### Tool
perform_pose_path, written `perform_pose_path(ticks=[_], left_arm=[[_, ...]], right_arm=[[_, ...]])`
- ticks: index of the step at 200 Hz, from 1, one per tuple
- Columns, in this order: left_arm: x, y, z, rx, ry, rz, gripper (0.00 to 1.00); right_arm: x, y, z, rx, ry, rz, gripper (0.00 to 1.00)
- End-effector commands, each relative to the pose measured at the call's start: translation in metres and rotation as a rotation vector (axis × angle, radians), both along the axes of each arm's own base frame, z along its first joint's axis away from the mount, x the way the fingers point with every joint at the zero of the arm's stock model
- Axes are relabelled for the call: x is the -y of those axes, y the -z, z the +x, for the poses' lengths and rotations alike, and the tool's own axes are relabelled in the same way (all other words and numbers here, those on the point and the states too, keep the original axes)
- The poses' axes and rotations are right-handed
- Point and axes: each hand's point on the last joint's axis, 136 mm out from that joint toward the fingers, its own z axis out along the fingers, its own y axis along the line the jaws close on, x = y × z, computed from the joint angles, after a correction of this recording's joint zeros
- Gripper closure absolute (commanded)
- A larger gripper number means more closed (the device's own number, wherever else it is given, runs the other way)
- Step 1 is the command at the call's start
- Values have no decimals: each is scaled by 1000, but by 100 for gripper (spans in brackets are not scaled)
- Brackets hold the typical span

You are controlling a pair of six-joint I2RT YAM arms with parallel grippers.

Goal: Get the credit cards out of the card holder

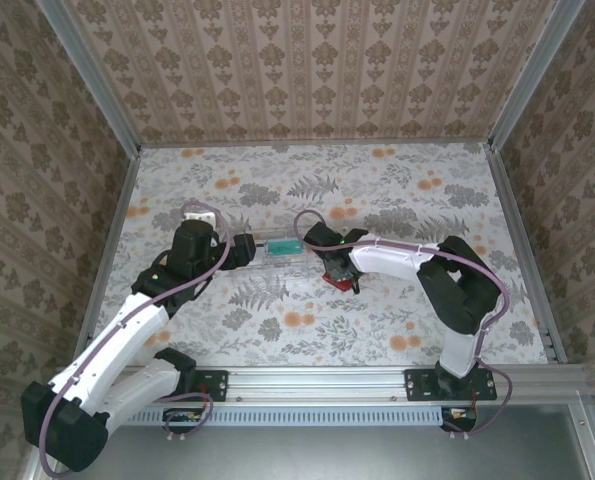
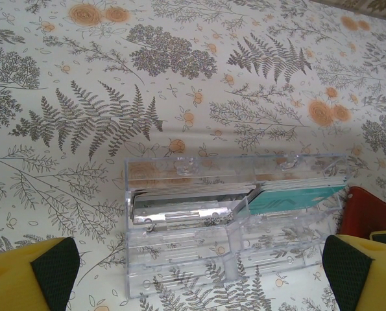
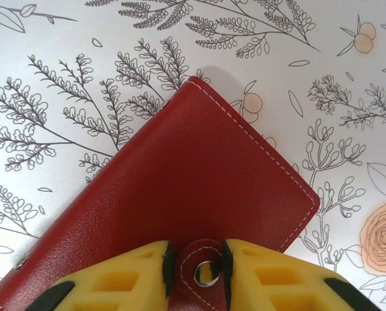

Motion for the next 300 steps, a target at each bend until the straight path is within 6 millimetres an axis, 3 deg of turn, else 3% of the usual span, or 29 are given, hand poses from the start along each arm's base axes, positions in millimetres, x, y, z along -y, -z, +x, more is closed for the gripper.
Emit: perform_pose_path(ticks=[1, 29, 63, 88, 131, 175, 230, 300], left_arm=[[3, -23, 4, 60, 11, -3, 0], [4, -24, 4, 56, 13, -9, 0], [9, -26, 1, 49, 19, -28, 1], [21, -28, -5, 37, 51, -60, 10], [62, -14, -29, -47, 123, -175, 46], [113, 17, -64, -145, 169, -300, 100], [155, 64, -95, -239, 146, -402, 100], [215, 98, -104, -377, 223, -438, 100]], right_arm=[[18, 8, -18, -56, 17, -39, 81], [22, 1, -20, -39, 12, -40, 100], [22, -12, -21, -7, -13, -27, 100], [11, -30, -30, 41, -85, 17, 100], [-11, -53, -63, 93, -236, 112, 100], [-15, -44, -94, 116, -302, 192, 100], [-22, -12, -117, 90, -280, 357, 100], [-24, -5, -116, 95, -254, 409, 100]])
